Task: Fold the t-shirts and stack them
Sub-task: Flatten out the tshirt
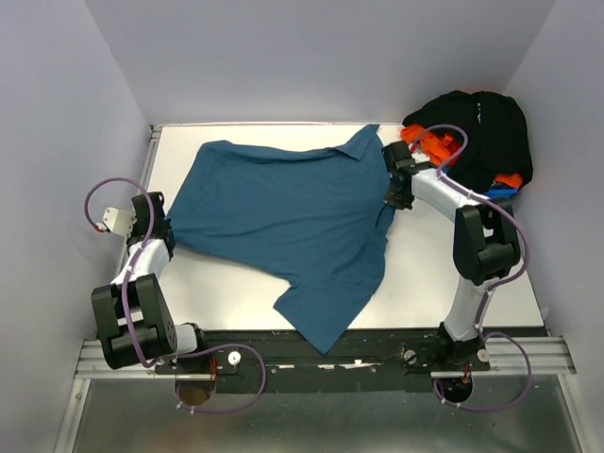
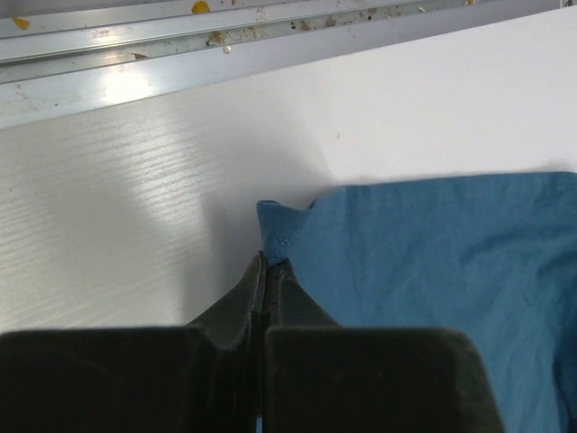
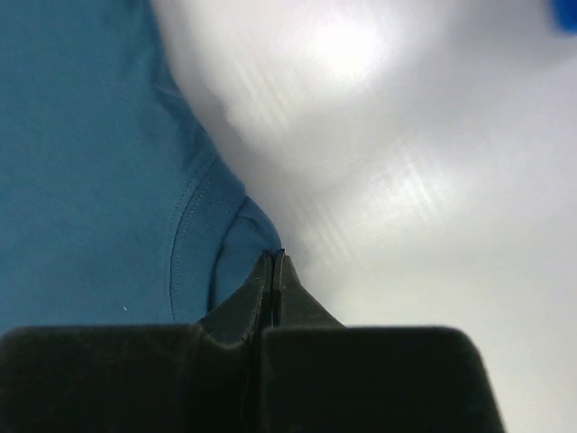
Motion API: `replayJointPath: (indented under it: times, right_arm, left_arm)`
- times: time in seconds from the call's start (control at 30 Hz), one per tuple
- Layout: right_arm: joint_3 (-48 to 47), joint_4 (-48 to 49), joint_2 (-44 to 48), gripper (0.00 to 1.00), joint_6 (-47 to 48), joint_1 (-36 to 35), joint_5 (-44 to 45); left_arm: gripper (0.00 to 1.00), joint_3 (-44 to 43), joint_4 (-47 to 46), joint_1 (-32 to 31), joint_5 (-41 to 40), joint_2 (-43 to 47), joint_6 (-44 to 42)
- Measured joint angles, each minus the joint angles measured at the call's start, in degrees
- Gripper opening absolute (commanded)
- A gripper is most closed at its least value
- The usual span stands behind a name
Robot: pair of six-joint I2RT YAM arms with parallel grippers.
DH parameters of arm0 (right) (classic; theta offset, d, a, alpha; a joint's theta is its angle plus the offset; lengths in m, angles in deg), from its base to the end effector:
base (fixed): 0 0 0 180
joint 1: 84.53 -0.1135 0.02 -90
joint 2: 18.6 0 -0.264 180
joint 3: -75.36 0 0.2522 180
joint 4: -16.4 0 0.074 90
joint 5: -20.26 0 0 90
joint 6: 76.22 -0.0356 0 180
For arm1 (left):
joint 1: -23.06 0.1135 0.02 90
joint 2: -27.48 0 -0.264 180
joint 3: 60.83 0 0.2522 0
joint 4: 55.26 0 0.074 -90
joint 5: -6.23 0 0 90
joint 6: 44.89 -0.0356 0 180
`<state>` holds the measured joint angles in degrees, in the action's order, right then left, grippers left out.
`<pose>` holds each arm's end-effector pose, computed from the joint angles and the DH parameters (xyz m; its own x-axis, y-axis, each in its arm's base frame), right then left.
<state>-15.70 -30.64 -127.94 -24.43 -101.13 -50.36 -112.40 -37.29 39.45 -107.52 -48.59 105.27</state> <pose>0.3789 0.1006 0.1857 -0.7688 0.3797 -0.5146 0.4312 0.9020 0.0214 0.2498 0.0884 0.1932 0.1489 -0.7838 -0.6029 -0.8322 0.2300 -0.5045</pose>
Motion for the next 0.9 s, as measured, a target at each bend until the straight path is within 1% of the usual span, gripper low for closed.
replayJointPath:
  times: [0.03, 0.07, 0.1, 0.13, 0.23, 0.3, 0.33, 0.47, 0.63, 0.77, 0.9]
  right_arm:
    - [-1.05, -1.11, 0.52, 0.21, 0.63, 0.46, 1.31]
    - [-2.43, -2.25, 0.98, 0.45, 1.25, 0.66, 2.51]
    - [-3.96, -3.21, 1.29, 0.63, 2.05, 0.7, 3.41]
    - [-5.57, -3.82, 1.4, 0.68, 2.82, 0.7, 4.26]
    - [-10.47, -5.75, 1.09, 0.67, 5.75, 0.09, 6.03]
    - [-11.58, -6.1, 1.01, 0.65, 6.8, -0.76, 6.12]
    - [-11.3, -6.1, 1.01, 0.62, 7.06, -1.01, 6.1]
    - [-7.41, -5.66, 1.03, 0.42, 8.07, -1.55, 5.31]
    - [-7.06, -5.51, 0.83, 0.3, 8.92, 0.55, 2.08]
    - [-9.84, -4.81, -2.25, 0.3, 9.35, 1.95, -1.33]
    - [-10.62, -4.33, -6.12, 0.3, 8.83, 2.03, -5.01]
  left_arm:
    - [0.0, 0.07, -0.26, 0.0, 0.24, 0.0, 0.0]
    - [0.0, 0.13, -0.39, 0.0, 0.48, 0.0, 0.0]
    - [0.0, 0.31, -0.74, 0.0, 0.9, 0.0, -0.11]
    - [0.0, 0.42, -1.01, 0.0, 1.16, 0.0, -0.13]
    - [0.0, 0.48, -1.68, 0.0, 1.38, -0.04, -0.35]
    - [0.0, 0.48, -1.97, 0.0, 1.49, -0.26, -0.46]
    - [0.0, 0.48, -2.05, 0.0, 1.49, -0.39, -0.55]
    - [0.0, 0.48, -2.01, 0.0, 1.46, -0.79, -0.81]
    - [0.0, 0.13, -1.22, 1.01, 0.28, -0.83, -1.62]
    - [0.0, -0.31, -1.14, 2.99, -0.87, -0.87, -1.88]
    - [0.0, -0.33, -1.14, 3.54, -1.33, -0.92, -1.79]
